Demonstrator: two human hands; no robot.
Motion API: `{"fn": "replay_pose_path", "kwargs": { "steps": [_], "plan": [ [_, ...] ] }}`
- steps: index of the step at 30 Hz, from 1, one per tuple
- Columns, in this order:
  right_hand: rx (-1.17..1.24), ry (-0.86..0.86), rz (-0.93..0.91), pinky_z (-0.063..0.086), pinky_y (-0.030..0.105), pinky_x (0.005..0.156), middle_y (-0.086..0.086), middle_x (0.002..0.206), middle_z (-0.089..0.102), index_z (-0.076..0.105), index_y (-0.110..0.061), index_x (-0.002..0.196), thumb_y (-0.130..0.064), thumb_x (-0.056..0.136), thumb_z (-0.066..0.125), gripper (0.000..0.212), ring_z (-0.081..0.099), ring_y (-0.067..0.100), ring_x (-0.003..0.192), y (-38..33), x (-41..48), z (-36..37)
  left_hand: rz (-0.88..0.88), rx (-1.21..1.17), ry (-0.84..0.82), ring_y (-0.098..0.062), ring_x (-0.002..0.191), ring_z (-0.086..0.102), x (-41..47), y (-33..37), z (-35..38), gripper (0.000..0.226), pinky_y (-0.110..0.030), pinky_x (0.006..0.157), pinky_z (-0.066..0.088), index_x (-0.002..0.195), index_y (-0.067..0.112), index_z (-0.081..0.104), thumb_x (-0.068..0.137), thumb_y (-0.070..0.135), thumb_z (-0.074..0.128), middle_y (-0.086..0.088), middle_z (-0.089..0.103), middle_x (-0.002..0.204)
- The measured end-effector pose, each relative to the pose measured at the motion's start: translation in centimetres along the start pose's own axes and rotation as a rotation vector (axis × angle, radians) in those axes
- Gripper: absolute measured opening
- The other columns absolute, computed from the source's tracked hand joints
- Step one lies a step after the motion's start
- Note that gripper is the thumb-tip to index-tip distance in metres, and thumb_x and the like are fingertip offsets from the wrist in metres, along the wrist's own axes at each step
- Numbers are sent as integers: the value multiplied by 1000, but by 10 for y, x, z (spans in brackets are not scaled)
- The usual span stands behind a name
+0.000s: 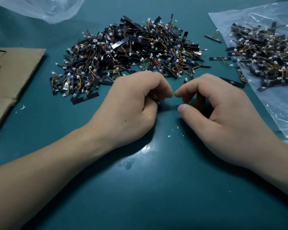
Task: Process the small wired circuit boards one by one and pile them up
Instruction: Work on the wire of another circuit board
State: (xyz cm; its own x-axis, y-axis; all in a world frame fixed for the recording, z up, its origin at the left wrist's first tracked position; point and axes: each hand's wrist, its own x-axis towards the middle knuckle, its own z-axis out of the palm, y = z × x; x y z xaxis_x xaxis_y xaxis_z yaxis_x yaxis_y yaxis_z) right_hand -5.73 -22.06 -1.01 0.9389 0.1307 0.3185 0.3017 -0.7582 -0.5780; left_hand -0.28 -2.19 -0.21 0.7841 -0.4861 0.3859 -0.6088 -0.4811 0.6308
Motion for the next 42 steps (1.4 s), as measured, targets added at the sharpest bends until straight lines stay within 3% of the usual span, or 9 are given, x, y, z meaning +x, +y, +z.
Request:
{"fn": "replay_pose_path", "kwargs": {
  "steps": [4, 8, 13, 18, 24, 30, 33, 39, 42],
  "plan": [
    [-116, -69, -11, 43, 35, 92, -10, 105, 60, 74, -30, 115, -46, 88, 65, 32, 52, 14, 98, -3, 0, 0, 21, -223, 126, -14, 73, 68, -1, 3, -3, 34, -21, 68, 52, 86, 9, 71, 72, -13, 48, 2, 72, 77],
    [-173, -85, -119, 44, 50, 88, -6, 105, 64, 81, -31, 106, -44, 92, 67, 24, 52, 23, 97, -4, -1, 1, -29, -61, 117, -4, 85, 63, 0, 0, -2, 36, -16, 78, 47, 93, 18, 73, 75, -4, 51, 17, 69, 89],
    [-118, -52, -160, 50, 50, 84, -12, 104, 72, 80, -28, 103, -27, 93, 70, 14, 62, 25, 93, 2, -1, 1, 4, 15, -64, 6, 100, 57, -2, 3, -2, 41, -9, 89, 38, 112, 23, 70, 79, 3, 57, 22, 66, 105],
    [-62, -9, -134, 54, 46, 79, -15, 96, 72, 76, -26, 102, -15, 91, 70, 17, 65, 17, 86, 2, -2, 2, 63, 96, -147, -11, 102, 62, -1, 4, -2, 33, -43, 95, 48, 108, 29, 70, 79, 18, 59, 21, 68, 101],
    [79, 47, -1, 38, 8, 61, -17, 75, 62, 70, -28, 97, -10, 95, 71, 19, 55, 3, 63, 4, -1, 0, 65, 119, -77, -6, 88, 58, -3, 1, 2, 15, -43, 87, 49, 101, 32, 72, 87, 32, 67, 26, 62, 85],
    [235, 75, 92, 45, 26, 61, -6, 77, 69, 71, -24, 91, -36, 98, 59, 18, 57, 13, 65, -2, 1, -4, 60, -10, 91, -10, 86, 63, -2, 0, 1, 7, -19, 83, 44, 95, 20, 72, 91, 15, 70, 21, 65, 89],
    [228, 36, 98, 43, 43, 60, 9, 63, 63, 70, -23, 74, -40, 100, 54, 34, 56, 23, 59, -4, 0, -5, 150, -54, 72, -16, 98, 64, -1, 1, 1, 5, -32, 91, 49, 94, 11, 73, 92, 7, 73, 3, 68, 100],
    [328, 55, 87, 41, 36, 52, 9, 62, 56, 61, -20, 75, -38, 100, 55, 31, 48, 21, 54, -4, 1, -6, 48, -173, 104, -18, 86, 58, -4, 2, -1, 44, -28, 75, 44, 129, 10, 50, 87, 17, 63, 1, 62, 102],
    [347, 28, 42, 38, 26, 52, 7, 63, 55, 61, -22, 79, -39, 101, 54, 29, 47, 17, 54, -5, -1, -7, -4, -227, 10, -10, 68, 53, -4, 2, -3, 20, -23, 64, 41, 106, 14, 58, 92, 28, 58, 5, 58, 79]
  ]
}}
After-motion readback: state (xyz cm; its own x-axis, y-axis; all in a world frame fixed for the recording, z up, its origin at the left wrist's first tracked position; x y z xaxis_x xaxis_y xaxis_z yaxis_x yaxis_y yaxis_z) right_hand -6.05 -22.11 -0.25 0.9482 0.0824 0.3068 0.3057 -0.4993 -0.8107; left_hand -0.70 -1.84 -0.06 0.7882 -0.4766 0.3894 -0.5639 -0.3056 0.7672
